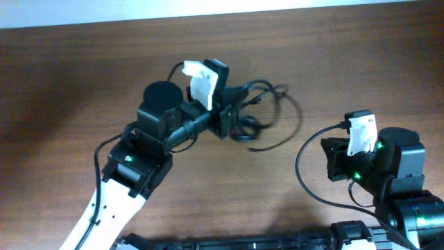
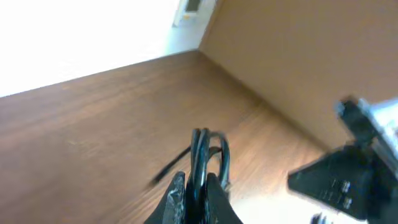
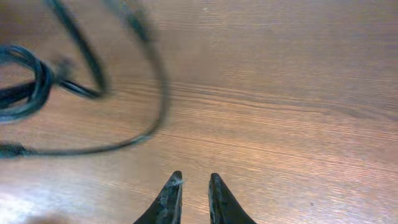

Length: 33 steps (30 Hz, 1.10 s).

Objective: Untangle cables
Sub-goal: 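Pull the cable loops apart, moving the grippers away from each other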

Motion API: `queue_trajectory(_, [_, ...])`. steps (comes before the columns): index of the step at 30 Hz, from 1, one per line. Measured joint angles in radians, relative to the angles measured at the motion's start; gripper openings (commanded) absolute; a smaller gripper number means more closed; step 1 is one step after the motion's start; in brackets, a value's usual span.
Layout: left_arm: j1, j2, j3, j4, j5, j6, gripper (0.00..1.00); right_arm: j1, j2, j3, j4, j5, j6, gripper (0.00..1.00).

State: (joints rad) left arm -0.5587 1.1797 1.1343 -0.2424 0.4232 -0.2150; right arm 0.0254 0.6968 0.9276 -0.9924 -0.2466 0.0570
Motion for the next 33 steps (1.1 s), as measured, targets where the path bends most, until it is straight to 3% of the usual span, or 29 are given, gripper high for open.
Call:
queue_trajectory(1, [0.0,0.0,0.0,-0.013,0.014,0.045,0.0,0.0,0.0,0.0,0.0,0.013,0.0,0.17])
queue_trajectory(2, [0.001,0.0,0.0,-0.03,0.061,0.138,0.0,0.0,0.0,0.0,0.0,0.023,0.0,0.31])
queue_trajectory(3, [0.001,0.0,0.0,-0.027,0.076,0.161,0.0,0.0,0.0,0.0,0.0,0.026,-0.001,0.42])
queue_trajectory(5, [0.001,0.0,0.0,-0.012,0.098,0.181,0.0,0.0,0.0,0.0,0.003,0.012,0.002,0.75])
queue_trajectory(9, [0.001,0.0,0.0,0.053,0.064,0.061,0.0,0.0,0.0,0.0,0.077,-0.113,0.008,0.99])
queue_trajectory(15, [0.001,0.0,0.0,0.099,-0.018,-0.191,0.0,0.0,0.0,0.0,0.19,-0.351,0.022,0.99])
queue_trajectory(19, [0.001,0.0,0.0,0.169,0.061,-0.251,0.0,0.0,0.019,0.0,0.215,-0.277,0.092,0.99])
queue_trajectory(27, [-0.052,0.0,0.0,0.169,0.121,-0.306,0.0,0.0,0.214,0.0,0.287,-0.225,0.131,0.99])
queue_trajectory(33, [-0.049,-0.003,0.0,0.161,0.121,-0.302,0.0,0.0,0.31,0.0,0.164,0.052,0.181,0.99])
